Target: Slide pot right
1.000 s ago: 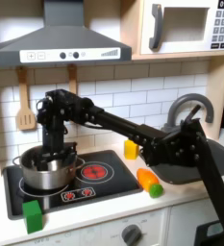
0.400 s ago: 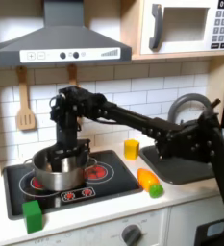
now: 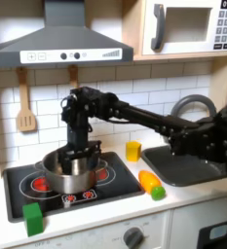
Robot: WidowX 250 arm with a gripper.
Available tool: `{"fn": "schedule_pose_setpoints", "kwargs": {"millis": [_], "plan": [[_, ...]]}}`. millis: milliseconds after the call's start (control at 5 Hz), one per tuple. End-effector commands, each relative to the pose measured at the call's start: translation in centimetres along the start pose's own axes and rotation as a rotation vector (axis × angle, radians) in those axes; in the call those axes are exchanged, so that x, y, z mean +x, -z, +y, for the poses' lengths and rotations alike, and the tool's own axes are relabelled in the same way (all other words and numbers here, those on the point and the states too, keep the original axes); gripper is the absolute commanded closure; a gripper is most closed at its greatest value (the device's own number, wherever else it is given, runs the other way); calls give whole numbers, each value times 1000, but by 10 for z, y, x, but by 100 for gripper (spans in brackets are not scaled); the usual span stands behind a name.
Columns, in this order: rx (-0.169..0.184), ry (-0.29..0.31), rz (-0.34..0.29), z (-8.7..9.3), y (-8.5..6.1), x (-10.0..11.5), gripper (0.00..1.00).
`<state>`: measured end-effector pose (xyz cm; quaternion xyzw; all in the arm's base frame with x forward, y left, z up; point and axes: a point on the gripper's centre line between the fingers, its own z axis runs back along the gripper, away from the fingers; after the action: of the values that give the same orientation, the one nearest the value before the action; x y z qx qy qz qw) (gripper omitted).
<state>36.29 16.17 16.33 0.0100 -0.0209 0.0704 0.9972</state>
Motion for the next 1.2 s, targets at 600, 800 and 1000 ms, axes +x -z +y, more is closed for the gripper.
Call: {"fn": "schedule_pose_setpoints", "kwargs": {"millis": [600, 800, 1000], "plan": [[-9, 129, 2, -56, -3, -36, 0], [-10, 155, 16, -62, 3, -43, 0], [-14, 165, 3, -67, 0, -46, 0]]}}
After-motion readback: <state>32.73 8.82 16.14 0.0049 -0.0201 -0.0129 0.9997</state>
